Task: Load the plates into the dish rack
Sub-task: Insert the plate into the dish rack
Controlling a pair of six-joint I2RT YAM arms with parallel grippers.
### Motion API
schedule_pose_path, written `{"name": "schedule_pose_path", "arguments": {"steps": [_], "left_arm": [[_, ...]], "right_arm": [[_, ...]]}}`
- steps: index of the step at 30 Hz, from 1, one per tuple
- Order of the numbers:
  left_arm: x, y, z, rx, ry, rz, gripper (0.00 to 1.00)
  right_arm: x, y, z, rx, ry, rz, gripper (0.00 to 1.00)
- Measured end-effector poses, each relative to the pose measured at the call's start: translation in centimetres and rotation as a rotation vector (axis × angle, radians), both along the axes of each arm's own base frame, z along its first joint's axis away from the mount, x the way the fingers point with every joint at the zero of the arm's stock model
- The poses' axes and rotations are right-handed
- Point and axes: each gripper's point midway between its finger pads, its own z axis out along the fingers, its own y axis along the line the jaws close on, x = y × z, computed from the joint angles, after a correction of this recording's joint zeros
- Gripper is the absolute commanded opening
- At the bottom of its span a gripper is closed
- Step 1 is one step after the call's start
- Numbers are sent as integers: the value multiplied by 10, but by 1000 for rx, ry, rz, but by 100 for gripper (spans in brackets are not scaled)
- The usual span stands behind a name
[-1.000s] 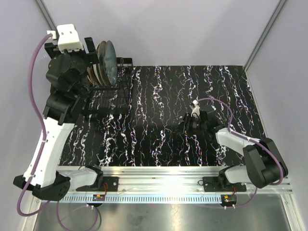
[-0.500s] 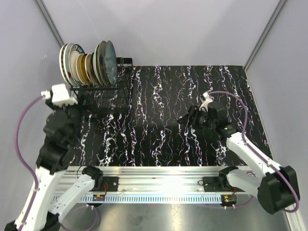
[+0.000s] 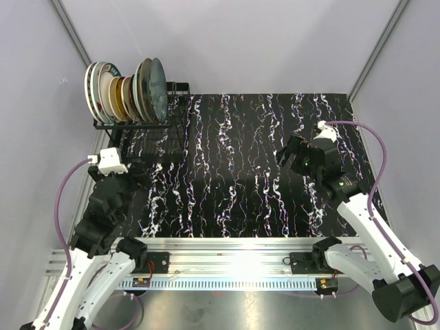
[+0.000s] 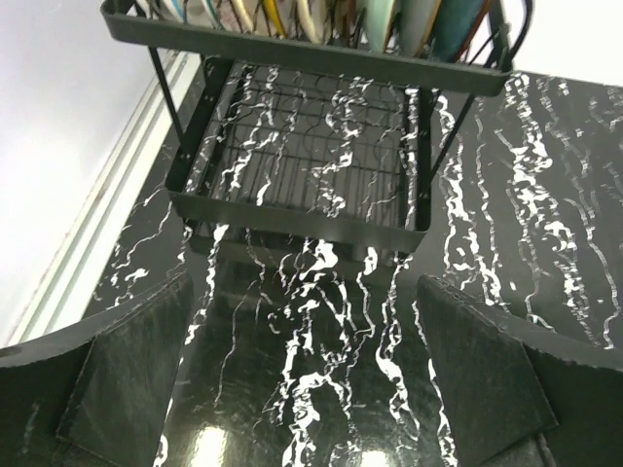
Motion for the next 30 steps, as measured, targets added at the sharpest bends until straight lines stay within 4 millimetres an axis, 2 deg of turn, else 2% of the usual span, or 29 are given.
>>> {"name": "schedule_pose_path", "arguments": {"steps": [3, 7, 18, 30], "left_arm": [[0, -1, 1, -6, -6, -1, 99], [0, 3, 2, -7, -11, 18, 99], [-3, 13, 9, -17, -47, 74, 99], [-2, 16, 4, -7, -35, 95, 99]], "right_arm": [[2, -14, -6, -52, 27, -65, 100], [6, -22, -9, -83, 33, -112, 100], [32, -28, -14, -131, 36, -187, 100], [37, -26, -11, -116, 4, -186, 100]]}}
